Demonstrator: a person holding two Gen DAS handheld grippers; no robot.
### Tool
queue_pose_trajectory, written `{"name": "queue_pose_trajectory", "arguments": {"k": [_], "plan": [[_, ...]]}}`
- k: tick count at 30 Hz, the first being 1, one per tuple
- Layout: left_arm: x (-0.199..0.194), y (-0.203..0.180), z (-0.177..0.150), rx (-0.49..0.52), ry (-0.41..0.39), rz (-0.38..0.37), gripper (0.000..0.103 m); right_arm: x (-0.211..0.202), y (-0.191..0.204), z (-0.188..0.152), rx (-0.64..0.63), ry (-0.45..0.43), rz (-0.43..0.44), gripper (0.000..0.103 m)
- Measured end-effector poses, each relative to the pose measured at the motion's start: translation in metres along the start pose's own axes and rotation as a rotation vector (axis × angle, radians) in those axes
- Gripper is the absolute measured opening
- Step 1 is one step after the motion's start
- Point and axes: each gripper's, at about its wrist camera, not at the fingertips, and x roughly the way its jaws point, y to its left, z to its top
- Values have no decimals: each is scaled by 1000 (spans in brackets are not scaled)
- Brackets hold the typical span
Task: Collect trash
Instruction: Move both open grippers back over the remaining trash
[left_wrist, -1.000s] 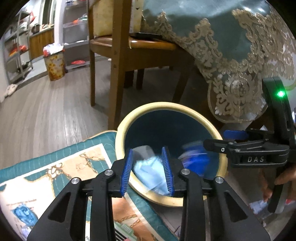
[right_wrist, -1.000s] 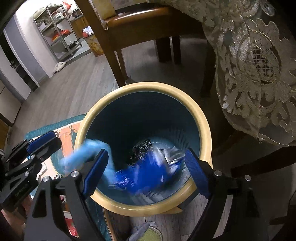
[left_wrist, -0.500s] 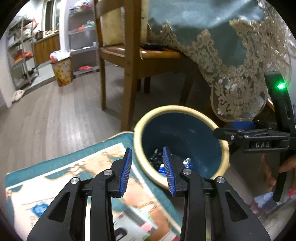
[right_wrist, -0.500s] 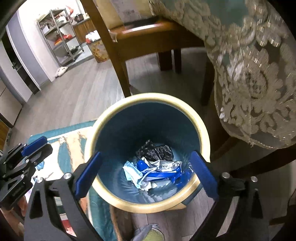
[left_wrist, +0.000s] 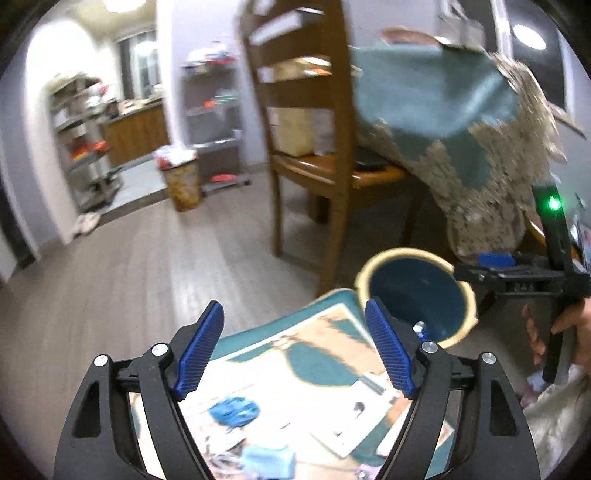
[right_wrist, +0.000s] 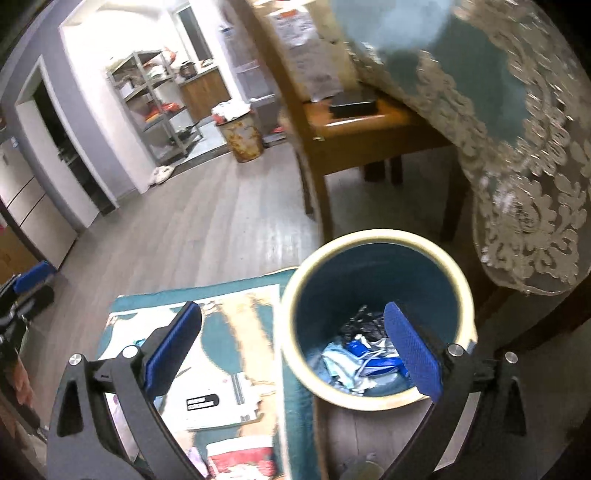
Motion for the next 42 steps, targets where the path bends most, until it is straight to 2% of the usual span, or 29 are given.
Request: {"name": "queue_pose_trajectory", "arguments": {"k": [2,5,10,15,19,28,35,39,41,42], "plan": [[-4,22,-15,-58,2,18,81,6,11,-2,-19,10,-1,97],[-6,50,-35,-120,45,44,81,21,26,-6,-19,44,9,97],[-9,86,-56,-154,48,123,84,50,53,-22,-84,116,-5,97],[2,122,-81,-212,103,146,84,79,66,-42,-98,195,-16,97],[15,129,-95,-189,159,158,84,102,72,-60,-115,269,-33,97],[35,122,-116,-135,227,141,84,122,98,-87,-233,350,-37,97],[51,120,-120,-151,266,134,84,120,121,-93,-273,349,24,97],[50,127,-118,-192,254,146,84,126,146,-93,-345,319,78,97],[50,132,-117,-213,254,145,84,136,159,-96,-391,317,92,91],[51,133,-117,-219,254,144,84,144,165,-98,-412,326,87,82]]}}
